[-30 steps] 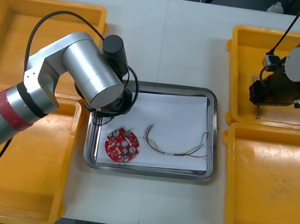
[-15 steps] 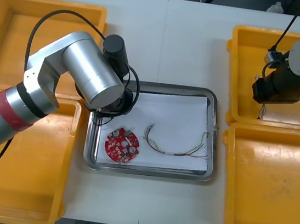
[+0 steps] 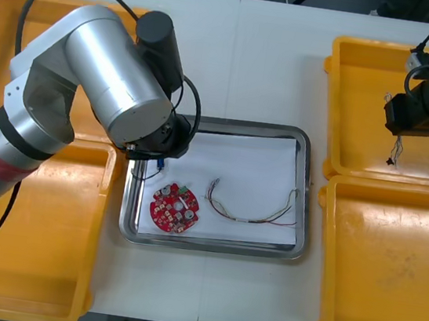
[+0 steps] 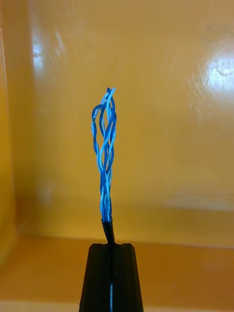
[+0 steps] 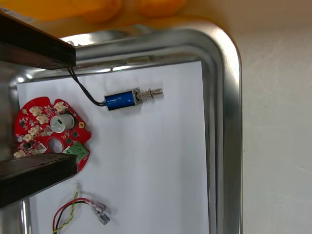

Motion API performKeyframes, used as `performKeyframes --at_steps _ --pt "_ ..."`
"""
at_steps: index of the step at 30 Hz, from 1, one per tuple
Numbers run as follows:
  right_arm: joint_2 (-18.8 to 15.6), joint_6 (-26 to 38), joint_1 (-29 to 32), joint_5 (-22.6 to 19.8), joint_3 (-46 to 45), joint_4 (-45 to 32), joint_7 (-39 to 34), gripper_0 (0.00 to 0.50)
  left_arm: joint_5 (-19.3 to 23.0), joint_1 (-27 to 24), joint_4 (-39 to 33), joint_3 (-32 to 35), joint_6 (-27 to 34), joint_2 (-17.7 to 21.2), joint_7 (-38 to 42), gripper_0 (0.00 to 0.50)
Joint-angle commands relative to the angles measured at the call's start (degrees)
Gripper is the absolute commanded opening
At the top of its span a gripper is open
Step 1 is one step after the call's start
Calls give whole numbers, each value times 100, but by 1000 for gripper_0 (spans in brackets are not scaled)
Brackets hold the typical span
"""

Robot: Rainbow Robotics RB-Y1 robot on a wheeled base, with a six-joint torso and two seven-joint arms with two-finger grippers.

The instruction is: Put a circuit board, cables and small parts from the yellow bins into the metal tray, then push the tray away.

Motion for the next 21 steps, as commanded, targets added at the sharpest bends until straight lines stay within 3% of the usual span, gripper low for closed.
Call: performKeyframes --at_steps 1,6,14,21 --pt "-213 354 -299 -156 -130 -357 219 0 241 -401 -208 443 375 13 -356 500" --pt "-213 679 -466 -306 -130 -594 290 0 417 -533 -190 804 524 215 -488 500" --pt "-257 851 -774 -1150 -121 -867 430 0 874 -568 231 1814 586 514 -1419 500" --pt "-248 851 -897 -1589 143 -1218 597 0 944 -753 750 2069 594 725 -2035 500"
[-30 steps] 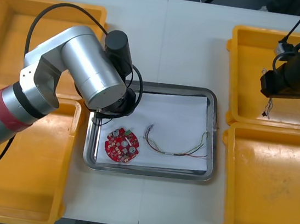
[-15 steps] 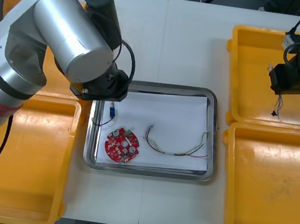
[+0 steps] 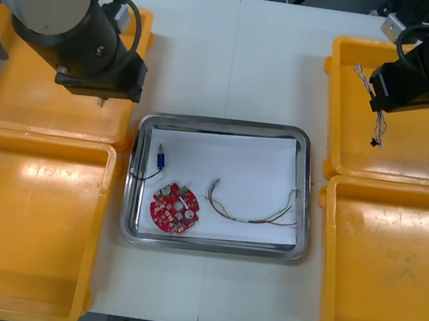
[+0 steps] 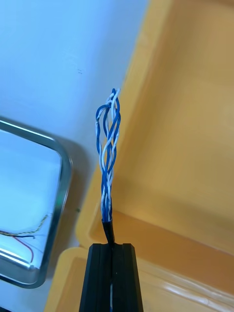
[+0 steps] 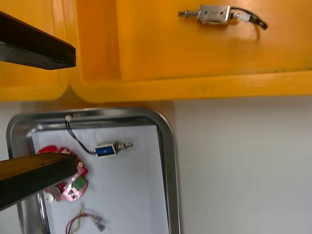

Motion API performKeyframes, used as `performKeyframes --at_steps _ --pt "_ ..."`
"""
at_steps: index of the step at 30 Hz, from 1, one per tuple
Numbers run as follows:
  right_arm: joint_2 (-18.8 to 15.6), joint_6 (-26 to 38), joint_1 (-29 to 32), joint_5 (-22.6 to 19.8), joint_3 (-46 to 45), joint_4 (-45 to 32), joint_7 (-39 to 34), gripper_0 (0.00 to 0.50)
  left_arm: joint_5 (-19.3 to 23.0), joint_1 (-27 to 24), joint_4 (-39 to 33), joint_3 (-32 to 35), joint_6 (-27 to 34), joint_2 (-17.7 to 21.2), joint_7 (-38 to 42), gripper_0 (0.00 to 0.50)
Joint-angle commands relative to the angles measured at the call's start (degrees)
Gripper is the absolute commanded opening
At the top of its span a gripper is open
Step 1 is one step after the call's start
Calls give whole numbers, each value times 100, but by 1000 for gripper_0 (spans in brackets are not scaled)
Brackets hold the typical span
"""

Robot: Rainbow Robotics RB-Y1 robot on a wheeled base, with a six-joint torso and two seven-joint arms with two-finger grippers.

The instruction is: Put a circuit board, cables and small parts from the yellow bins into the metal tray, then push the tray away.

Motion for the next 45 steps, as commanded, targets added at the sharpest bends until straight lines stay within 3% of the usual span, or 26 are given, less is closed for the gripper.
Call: performKeyframes --at_steps 1,11,18,27,32,45 --pt "-225 37 -367 -208 246 -467 342 0 64 -411 318 253 39 344 -325 500" --pt "3 37 -481 -392 1107 -1205 509 0 73 -420 1109 798 -312 660 -1687 500" --pt "337 37 -596 -401 1458 -1249 667 0 196 -420 1602 833 -822 863 -2320 500" --pt "425 -663 -596 -190 2241 -1258 922 0 258 -411 2234 850 -1657 880 -2909 500" --pt "495 -1146 -587 144 2830 -1249 1713 0 363 -411 2621 833 -2044 854 -3172 500" --pt "557 -2043 -569 302 3911 -863 2979 0 512 37 2727 376 -3002 845 -3181 500"
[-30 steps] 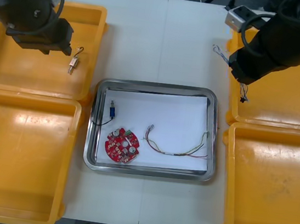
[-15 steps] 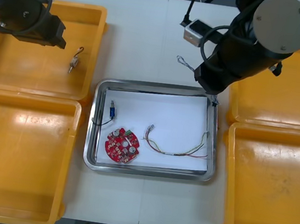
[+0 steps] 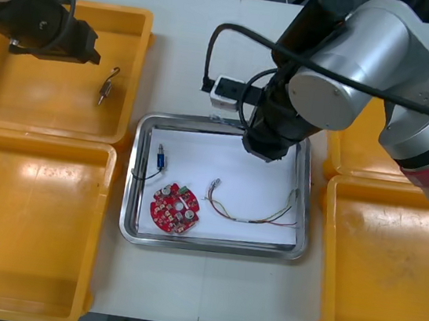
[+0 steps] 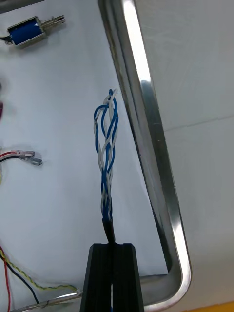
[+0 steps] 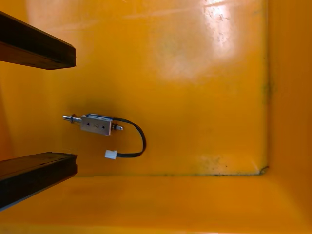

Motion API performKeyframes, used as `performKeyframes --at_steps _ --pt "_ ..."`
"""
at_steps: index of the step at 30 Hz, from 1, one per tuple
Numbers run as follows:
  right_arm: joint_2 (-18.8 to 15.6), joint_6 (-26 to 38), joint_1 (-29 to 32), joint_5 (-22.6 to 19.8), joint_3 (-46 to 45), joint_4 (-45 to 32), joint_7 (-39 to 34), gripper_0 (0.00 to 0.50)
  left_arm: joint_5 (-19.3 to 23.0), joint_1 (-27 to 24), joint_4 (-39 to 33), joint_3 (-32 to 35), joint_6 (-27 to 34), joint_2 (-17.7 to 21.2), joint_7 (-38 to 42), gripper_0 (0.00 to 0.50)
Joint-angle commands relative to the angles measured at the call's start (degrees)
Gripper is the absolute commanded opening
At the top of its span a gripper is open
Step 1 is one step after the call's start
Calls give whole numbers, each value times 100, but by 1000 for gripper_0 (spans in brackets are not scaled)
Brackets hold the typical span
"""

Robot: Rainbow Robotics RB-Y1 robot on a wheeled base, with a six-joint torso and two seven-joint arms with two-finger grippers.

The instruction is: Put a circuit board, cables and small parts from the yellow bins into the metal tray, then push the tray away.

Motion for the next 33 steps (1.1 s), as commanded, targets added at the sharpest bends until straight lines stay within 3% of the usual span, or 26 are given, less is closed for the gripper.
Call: performKeyframes --at_steps 1,17,31,33 --pt "125 -308 -242 73 448 195 599 0 118 158 -48 -248 -346 199 -606 500" --pt "107 -1195 -242 82 1168 1056 854 0 276 712 -48 -503 -1190 199 -667 500" --pt "63 -1151 -242 99 1353 1091 915 1 285 914 -48 -793 -1664 199 -667 500" --pt "63 -1151 -242 126 1353 1065 915 30 267 905 -48 -819 -1691 199 -667 500"
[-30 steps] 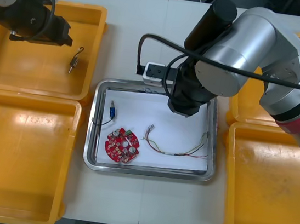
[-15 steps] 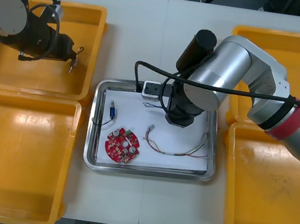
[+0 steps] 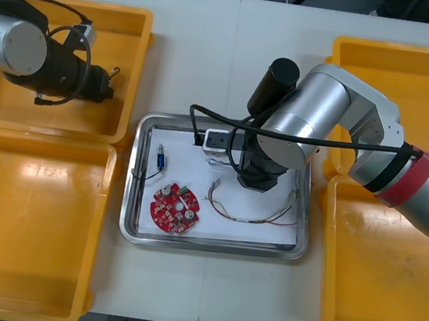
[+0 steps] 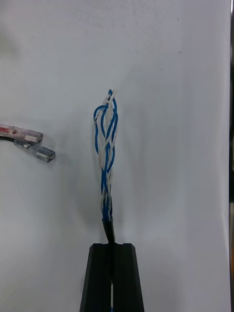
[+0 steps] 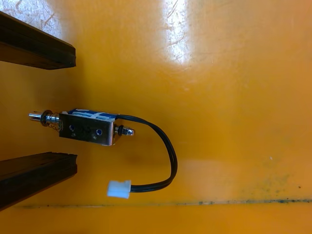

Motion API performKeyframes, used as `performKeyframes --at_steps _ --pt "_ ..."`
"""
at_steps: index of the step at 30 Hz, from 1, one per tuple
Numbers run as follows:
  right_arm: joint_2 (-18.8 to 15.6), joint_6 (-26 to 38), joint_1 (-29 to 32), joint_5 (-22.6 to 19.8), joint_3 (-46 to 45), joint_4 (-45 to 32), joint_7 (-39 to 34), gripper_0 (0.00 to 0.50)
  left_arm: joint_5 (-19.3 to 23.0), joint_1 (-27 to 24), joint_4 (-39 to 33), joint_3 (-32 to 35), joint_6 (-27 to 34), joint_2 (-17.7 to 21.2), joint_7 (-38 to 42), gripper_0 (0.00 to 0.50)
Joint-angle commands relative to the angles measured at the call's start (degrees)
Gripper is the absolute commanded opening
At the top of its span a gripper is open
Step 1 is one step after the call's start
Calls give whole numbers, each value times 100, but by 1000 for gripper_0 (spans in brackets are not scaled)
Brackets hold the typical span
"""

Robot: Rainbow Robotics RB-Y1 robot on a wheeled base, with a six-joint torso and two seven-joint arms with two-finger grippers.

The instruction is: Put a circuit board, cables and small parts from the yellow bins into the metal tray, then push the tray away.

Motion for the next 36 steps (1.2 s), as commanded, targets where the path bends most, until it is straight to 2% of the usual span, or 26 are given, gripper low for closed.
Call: performKeyframes --at_steps 1,2,3,4,5,16,24,25,27,28,33,36 --pt "41 2 -238 143 67 -126 257 208 -5 46 -46 -193 -243 199 -658 500" --pt "41 20 -247 170 67 -135 257 327 -14 46 -46 -237 -313 208 -641 500" --pt "41 28 -238 187 67 -135 257 400 -23 46 -46 -272 -357 208 -632 500" --pt "41 28 -238 205 67 -135 239 400 -32 46 -38 -298 -401 199 -614 500" --pt "41 28 -238 214 67 -135 221 499 -32 46 -38 -298 -418 208 -614 500" --pt "-3 107 -247 187 -144 -205 195 500 -93 55 77 -501 -673 208 -693 500" --pt "6 635 -247 126 -566 -574 81 500 -111 46 147 -562 -796 199 -729 500" --pt "6 731 -247 117 -636 -635 72 500 -111 55 147 -562 -796 199 -729 442" --pt "6 951 -247 117 -794 -776 19 500 -102 46 147 -562 -796 208 -737 113" --pt "15 1048 -247 126 -856 -829 -7 500 -102 46 147 -562 -796 208 -737 3" --pt "59 1681 -256 3 -1357 -961 -200 500 -102 55 147 -553 -796 208 -746 0" --pt "59 2059 -265 -191 -1673 -978 -649 500 -76 55 147 -527 -770 216 -737 0"
